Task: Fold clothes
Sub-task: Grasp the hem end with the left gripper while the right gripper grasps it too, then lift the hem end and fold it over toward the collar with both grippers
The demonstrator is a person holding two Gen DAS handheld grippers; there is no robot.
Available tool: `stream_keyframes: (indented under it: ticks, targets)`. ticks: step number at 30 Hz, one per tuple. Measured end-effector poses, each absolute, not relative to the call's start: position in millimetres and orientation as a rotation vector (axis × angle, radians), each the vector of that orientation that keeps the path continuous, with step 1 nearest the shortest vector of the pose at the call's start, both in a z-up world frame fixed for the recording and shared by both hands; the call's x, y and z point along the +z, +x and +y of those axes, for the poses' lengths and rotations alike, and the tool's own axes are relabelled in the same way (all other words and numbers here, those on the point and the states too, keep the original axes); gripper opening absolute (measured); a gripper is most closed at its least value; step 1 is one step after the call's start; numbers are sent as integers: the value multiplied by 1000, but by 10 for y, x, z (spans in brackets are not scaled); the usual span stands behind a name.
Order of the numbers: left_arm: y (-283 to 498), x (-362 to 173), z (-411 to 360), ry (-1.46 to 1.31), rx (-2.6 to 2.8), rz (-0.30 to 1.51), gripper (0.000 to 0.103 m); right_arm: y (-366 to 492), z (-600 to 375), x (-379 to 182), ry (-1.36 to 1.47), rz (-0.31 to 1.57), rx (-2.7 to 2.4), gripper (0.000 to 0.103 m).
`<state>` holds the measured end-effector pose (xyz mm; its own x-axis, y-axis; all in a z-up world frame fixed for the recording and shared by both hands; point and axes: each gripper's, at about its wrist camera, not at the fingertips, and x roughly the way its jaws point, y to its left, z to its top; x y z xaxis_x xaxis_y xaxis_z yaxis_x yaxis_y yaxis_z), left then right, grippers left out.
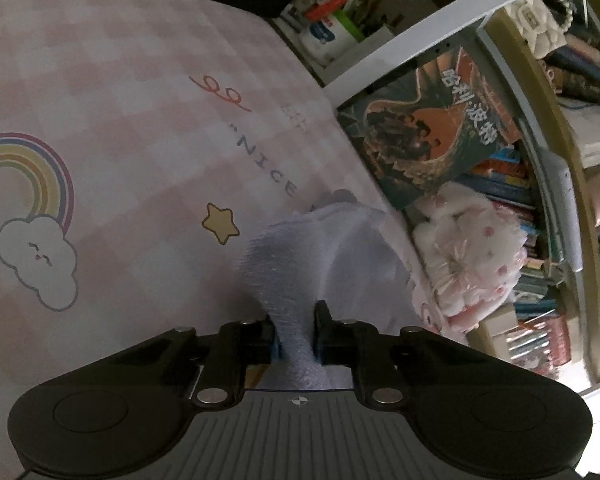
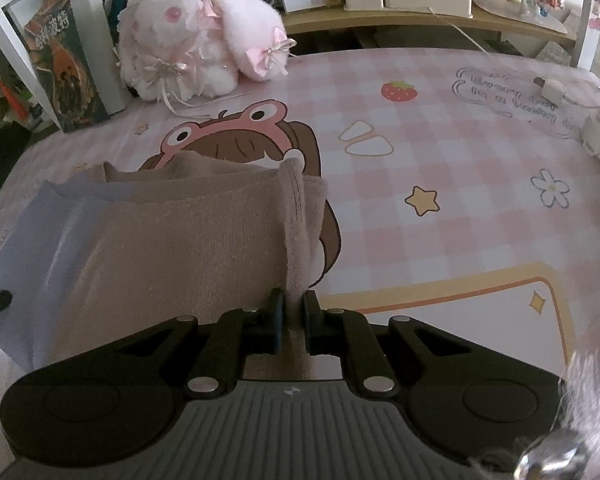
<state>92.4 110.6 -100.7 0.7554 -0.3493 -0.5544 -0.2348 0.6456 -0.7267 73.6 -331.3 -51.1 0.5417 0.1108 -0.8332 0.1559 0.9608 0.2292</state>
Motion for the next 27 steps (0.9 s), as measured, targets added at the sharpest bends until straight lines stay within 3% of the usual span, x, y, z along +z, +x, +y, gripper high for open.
stream_keyframes:
  ticks: [10, 18, 22, 27]
  targets:
    - [810, -497, 792, -737, -115, 633, 12, 731, -3441, -559, 323, 996, 69, 10]
    - [650, 192, 23, -534, -184, 513, 11, 727, -3541, -619, 346, 980, 137, 10]
    - [428, 456, -677, -322, -284, 466, 12, 715, -3618, -662, 370, 968, 179, 10]
    - [116, 150, -1857, 192, -432, 597, 17, 717, -3708, -700, 387, 956, 235, 10]
